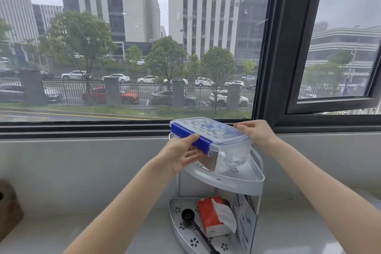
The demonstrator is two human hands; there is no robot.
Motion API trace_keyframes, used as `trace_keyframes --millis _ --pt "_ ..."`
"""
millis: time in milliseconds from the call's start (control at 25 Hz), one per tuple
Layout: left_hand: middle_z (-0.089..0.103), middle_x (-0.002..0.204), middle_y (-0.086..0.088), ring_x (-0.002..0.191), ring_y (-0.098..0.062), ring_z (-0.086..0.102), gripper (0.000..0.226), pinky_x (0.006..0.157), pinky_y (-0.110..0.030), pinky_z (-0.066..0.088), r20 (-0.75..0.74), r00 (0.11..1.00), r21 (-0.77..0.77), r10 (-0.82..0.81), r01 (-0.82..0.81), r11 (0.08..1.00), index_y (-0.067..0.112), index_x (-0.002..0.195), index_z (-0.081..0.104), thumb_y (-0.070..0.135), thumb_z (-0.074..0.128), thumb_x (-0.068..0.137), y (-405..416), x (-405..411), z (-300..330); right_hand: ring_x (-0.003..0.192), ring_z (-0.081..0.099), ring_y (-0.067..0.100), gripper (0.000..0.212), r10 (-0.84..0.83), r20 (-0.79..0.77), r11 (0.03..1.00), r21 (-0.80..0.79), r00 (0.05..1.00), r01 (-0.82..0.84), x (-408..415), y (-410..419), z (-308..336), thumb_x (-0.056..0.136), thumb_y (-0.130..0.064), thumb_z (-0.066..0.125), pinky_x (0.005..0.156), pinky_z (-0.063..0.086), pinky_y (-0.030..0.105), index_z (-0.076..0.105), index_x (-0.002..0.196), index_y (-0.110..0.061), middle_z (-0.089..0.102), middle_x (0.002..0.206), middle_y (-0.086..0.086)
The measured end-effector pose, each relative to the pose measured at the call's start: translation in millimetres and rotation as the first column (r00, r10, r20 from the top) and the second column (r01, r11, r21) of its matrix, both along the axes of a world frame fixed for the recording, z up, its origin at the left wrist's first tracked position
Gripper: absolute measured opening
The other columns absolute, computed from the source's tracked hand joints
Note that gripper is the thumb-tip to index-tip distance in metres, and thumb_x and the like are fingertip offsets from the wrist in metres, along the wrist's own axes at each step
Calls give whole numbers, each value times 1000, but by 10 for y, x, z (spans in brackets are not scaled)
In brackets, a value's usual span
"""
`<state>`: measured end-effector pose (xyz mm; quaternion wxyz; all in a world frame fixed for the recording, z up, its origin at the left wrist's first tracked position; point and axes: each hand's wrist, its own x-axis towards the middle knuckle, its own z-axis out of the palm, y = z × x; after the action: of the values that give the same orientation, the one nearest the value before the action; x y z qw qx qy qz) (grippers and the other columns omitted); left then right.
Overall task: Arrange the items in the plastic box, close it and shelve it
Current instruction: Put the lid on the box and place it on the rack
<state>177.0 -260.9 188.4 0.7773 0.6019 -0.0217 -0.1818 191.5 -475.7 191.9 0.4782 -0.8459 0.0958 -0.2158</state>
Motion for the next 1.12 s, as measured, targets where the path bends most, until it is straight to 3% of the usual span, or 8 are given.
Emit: trace_keyframes --millis 120,280,440,640,800,1000,1120 --pt "62 78 -13 67 -20 62 15 45 -22 55 1 1000 8 5 -5 1000 5 97 50 12 57 86 -9 9 2 91 52 17 22 10 -22 1000 -23 1000 -10 16 -1 11 86 -19 60 63 42 22 71 101 -7 65 96 5" --pt "62 79 -14 68 -21 62 23 43 -23 55 -7 1000 2 3 -3 1000 2 106 48 10 56 86 -8 13 4 90 52 17 21 20 -35 998 -54 999 -22 56 -16 43 86 -17 60 79 42 30 71 100 -6 63 91 4" --pt "61 79 -15 68 -22 62 20 43 -24 56 -16 1000 -4 -5 5 1000 2 103 48 9 55 86 -21 -5 -7 89 50 15 22 41 -44 995 -87 998 -45 48 -18 81 86 -16 59 61 40 19 70 102 -5 62 92 3" --pt "61 81 -16 68 -23 63 30 44 -25 56 -16 1000 16 -21 21 1000 1 114 45 7 54 87 -62 -16 -44 97 53 14 22 17 -15 999 -34 1000 -18 56 -30 68 85 -14 62 86 41 28 69 102 -3 66 102 7" --pt "63 82 -16 68 -23 64 34 45 -25 57 -36 999 19 -27 28 999 -2 119 45 6 54 87 -97 -55 -165 101 57 19 21 33 -25 999 -31 999 -34 55 -14 -5 84 -13 62 95 41 30 70 101 -4 69 111 14" --pt "64 101 -19 70 -20 65 37 47 -21 57 -18 1000 79 -17 19 997 -1 119 47 11 58 85 -73 -11 -216 97 58 17 21 -6 -43 978 -210 999 -4 36 67 -22 87 -16 57 84 39 24 71 101 -10 70 109 11" --pt "65 103 -19 70 -19 66 39 49 -20 57 -2 999 146 -33 33 989 -1 118 48 14 60 84 -57 -26 -245 97 65 24 22 -17 -22 927 -375 1000 7 -9 113 -50 88 -18 55 93 44 30 71 101 -12 73 103 10"
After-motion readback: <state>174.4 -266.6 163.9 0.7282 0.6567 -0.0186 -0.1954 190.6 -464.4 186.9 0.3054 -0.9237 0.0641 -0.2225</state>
